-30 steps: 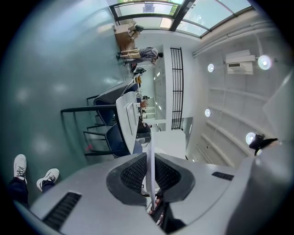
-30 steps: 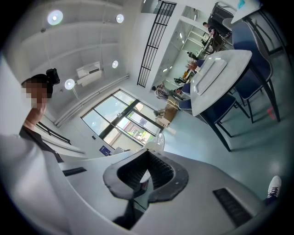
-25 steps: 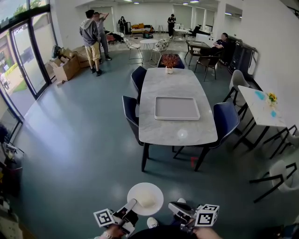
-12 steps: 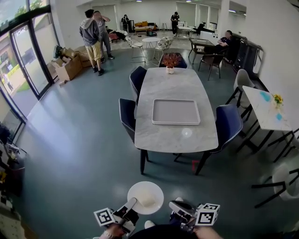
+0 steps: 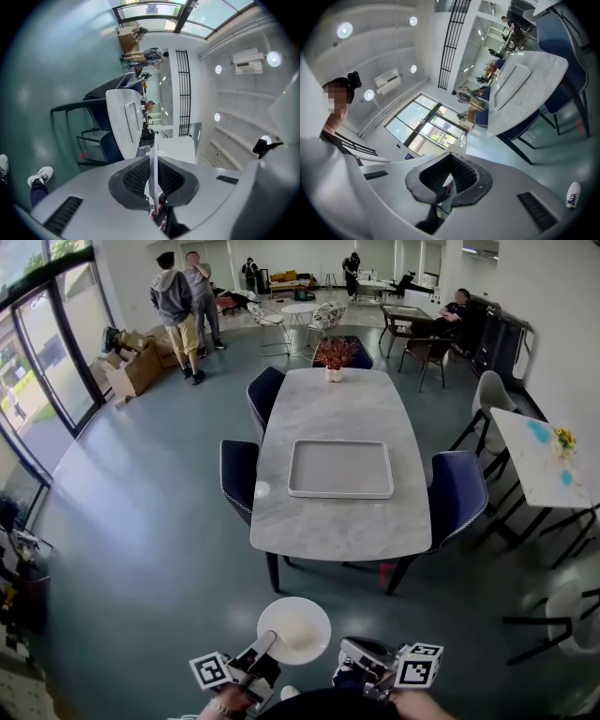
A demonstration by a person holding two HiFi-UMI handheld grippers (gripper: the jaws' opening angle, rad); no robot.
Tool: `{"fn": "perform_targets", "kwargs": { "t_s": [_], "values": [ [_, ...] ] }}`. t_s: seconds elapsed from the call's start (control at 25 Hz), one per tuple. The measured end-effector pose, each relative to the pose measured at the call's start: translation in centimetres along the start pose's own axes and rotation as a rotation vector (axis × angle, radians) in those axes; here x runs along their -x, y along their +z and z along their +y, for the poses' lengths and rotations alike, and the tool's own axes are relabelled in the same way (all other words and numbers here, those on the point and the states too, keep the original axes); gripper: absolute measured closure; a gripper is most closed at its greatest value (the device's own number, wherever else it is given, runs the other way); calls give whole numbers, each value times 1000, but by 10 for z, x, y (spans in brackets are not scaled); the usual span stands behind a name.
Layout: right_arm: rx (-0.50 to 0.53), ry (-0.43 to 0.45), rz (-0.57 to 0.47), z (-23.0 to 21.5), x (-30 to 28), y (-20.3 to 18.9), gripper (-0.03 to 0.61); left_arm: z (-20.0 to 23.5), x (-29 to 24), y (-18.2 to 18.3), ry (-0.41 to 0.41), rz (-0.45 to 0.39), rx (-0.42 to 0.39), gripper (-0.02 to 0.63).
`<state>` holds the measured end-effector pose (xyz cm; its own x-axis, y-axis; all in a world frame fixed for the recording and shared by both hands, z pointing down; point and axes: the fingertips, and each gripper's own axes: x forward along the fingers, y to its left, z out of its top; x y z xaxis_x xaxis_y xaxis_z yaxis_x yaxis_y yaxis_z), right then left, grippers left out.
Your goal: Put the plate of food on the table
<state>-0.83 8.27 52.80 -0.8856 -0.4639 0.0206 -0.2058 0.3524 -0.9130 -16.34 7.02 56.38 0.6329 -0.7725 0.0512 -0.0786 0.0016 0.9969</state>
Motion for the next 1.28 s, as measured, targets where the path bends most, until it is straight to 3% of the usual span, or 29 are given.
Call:
{"fn": "perform_targets", "kwargs": {
  "t_s": [0.44,0.88,1.28],
  "values": [
    [-14,35,5,-33,20,77,568,-16,-87,2,1,-27,-30,586],
    [-18,67,19,-51,41,125,568,-18,-129,8,37,-102,-43,586],
    [-25,33,-56,-65,42,154,568,-21,-169,34,39,-48,-54,586]
  ]
}}
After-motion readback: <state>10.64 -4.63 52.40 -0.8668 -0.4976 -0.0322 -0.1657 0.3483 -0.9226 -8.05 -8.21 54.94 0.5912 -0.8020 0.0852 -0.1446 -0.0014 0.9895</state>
